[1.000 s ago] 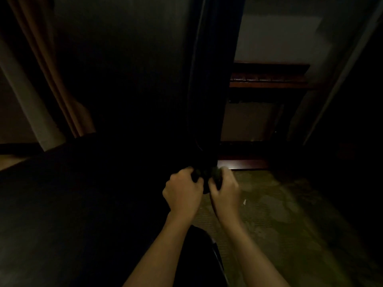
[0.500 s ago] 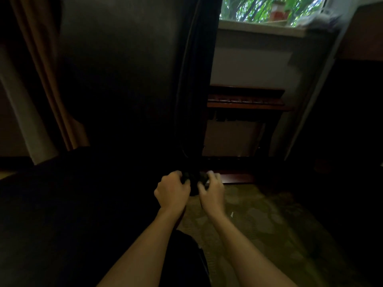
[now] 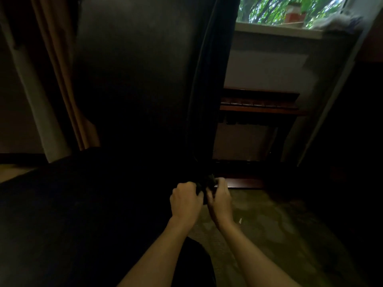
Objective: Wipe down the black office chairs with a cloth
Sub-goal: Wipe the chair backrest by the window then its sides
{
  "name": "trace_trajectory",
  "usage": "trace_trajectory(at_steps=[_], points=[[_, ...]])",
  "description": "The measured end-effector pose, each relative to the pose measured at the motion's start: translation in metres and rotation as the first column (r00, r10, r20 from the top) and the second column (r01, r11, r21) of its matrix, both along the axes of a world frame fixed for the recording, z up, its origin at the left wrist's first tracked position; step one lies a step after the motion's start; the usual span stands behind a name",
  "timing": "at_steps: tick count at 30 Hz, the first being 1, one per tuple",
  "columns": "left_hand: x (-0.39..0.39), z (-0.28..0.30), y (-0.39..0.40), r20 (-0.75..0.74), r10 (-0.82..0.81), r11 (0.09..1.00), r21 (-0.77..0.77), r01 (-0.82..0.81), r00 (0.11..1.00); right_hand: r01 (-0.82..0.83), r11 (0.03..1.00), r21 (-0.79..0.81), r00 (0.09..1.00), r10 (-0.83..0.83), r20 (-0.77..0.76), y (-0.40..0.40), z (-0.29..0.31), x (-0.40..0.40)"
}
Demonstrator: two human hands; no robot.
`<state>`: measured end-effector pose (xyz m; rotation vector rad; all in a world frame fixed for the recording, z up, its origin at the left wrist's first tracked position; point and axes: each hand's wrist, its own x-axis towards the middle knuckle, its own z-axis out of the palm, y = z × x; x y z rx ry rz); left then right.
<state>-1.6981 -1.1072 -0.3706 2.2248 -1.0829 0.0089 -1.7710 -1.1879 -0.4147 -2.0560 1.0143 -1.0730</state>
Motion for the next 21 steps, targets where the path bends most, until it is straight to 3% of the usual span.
trace_trajectory(at_steps=[3,9,13,16,21], points=[[0.000,0.002,-0.009,0.089,-0.027,0.995,0.095,0.019,0.996,-0.015,1.000,-0.012,1.000,0.015,-0.020,-0.004,-0.012,0.001],[0.001,-0.001,-0.012,0.063,-0.002,0.991,0.135,-0.006,0.998,-0.080,0.997,-0.002,0.952,0.076,-0.295,-0.012,-0.025,-0.012],[0.012,0.009,0.000,-0.095,0.036,0.993,-0.108,-0.047,0.995,-0.048,0.989,-0.137,0.994,0.033,-0.105,-0.001,0.017,-0.007],[0.036,0.020,0.022,-0.152,0.027,0.942,-0.328,-0.076,0.988,-0.085,0.964,-0.252,0.996,0.084,-0.016,0.014,0.058,0.009],[0.059,0.040,0.046,-0.456,-0.158,0.857,-0.504,-0.108,0.876,-0.058,0.989,-0.138,0.986,0.079,0.149,0.044,0.084,0.036]])
